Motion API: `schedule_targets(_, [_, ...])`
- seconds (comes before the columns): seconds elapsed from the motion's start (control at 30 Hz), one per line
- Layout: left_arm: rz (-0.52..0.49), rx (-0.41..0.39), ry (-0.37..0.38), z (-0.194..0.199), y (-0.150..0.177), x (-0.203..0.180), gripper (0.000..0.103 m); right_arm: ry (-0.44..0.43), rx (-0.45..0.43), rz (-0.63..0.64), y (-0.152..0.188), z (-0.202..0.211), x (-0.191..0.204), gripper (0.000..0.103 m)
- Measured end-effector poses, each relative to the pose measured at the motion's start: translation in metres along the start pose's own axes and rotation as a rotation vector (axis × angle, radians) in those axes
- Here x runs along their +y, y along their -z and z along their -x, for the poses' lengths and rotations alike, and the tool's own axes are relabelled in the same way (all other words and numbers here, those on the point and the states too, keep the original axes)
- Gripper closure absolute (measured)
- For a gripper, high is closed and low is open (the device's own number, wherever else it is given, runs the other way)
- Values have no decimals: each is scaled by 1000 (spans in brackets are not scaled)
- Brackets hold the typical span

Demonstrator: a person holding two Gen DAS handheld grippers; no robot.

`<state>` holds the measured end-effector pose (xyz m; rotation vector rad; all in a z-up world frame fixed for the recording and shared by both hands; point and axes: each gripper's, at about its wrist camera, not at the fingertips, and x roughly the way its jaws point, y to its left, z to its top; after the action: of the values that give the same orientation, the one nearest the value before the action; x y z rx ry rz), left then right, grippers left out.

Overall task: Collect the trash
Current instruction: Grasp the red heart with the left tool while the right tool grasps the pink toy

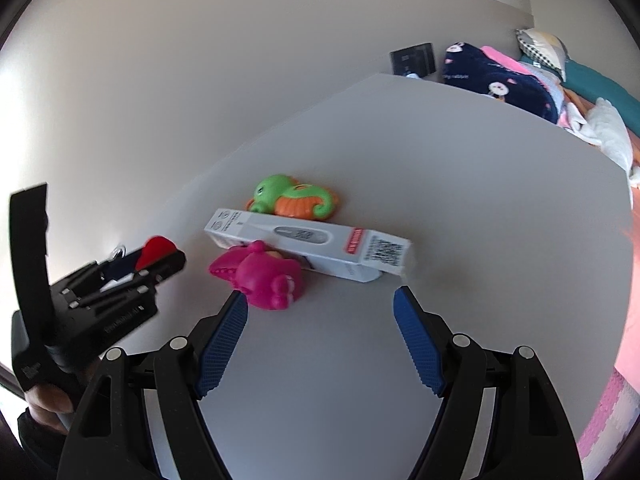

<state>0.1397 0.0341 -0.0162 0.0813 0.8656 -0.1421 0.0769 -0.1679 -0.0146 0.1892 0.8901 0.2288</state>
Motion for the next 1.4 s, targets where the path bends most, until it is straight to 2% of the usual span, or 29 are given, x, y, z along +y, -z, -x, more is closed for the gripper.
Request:
schedule_targets(0.2, [53,-3,-21,3,0,25,54,-20,36,21,-2,-19,17,27])
schedule_targets(0.43, [81,-7,-28,5,-1,37,54,-1,48,58,-11,-38,38,27])
schedule_targets(0.57, [96,-3,-28,3,-1,42,54,28,55,87,-16,-47,44,34])
schedule_targets(0.77, [102,1,-23,2,0,43,54,36,57,99,-19,-51,42,35])
schedule_targets(1.07, [102,-3,-13,4,-1,41,54,19,21,52,-12,-31,33,36])
schedule_targets(1.4, [46,-5,-5,12,3,10,54,17,-22,28,-7,6,14,36])
